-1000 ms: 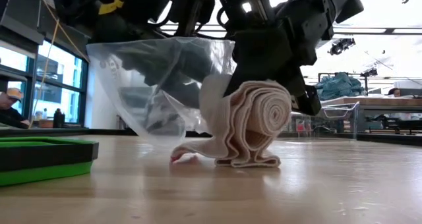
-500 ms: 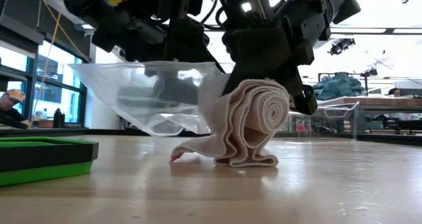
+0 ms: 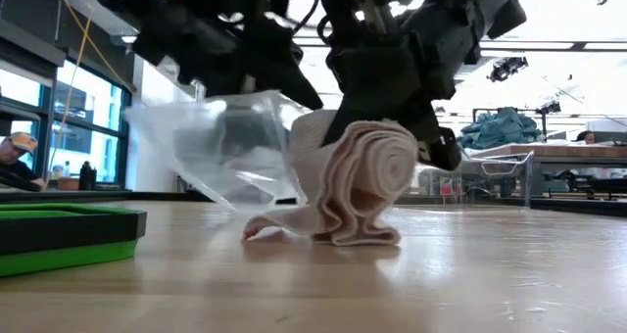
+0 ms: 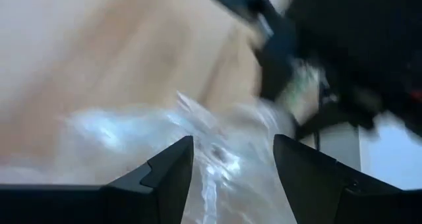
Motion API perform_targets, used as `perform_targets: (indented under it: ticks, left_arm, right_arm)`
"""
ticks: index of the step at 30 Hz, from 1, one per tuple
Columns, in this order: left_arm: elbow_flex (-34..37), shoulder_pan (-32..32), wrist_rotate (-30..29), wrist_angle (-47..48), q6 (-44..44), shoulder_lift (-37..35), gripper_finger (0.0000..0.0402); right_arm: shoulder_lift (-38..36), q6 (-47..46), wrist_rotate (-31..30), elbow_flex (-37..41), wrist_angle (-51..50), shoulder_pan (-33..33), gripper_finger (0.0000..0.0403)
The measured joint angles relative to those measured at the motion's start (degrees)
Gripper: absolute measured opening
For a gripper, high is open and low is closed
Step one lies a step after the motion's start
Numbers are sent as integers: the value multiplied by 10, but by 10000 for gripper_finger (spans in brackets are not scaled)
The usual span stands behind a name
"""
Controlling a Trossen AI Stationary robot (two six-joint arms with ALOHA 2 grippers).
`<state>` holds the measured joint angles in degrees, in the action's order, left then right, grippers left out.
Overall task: Roll bandage
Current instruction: Put the rolled white bandage into the transparent zip bag
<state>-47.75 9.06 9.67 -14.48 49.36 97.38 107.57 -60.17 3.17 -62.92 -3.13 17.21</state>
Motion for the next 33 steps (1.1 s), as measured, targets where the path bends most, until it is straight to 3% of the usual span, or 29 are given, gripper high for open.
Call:
perform_targets:
  ticks: [11, 24, 33]
  left_arm:
    - [0, 29, 2, 70, 14, 0, 206]
    - [0, 29, 93, 122, 95, 0, 206]
    - [0, 55, 78, 191, 144, 1, 202]
  right_arm:
    - [0, 35, 16, 0, -2, -30, 45]
    - [-1, 36, 14, 0, -20, -30, 45]
    - [-1, 35, 5, 0, -35, -30, 45]
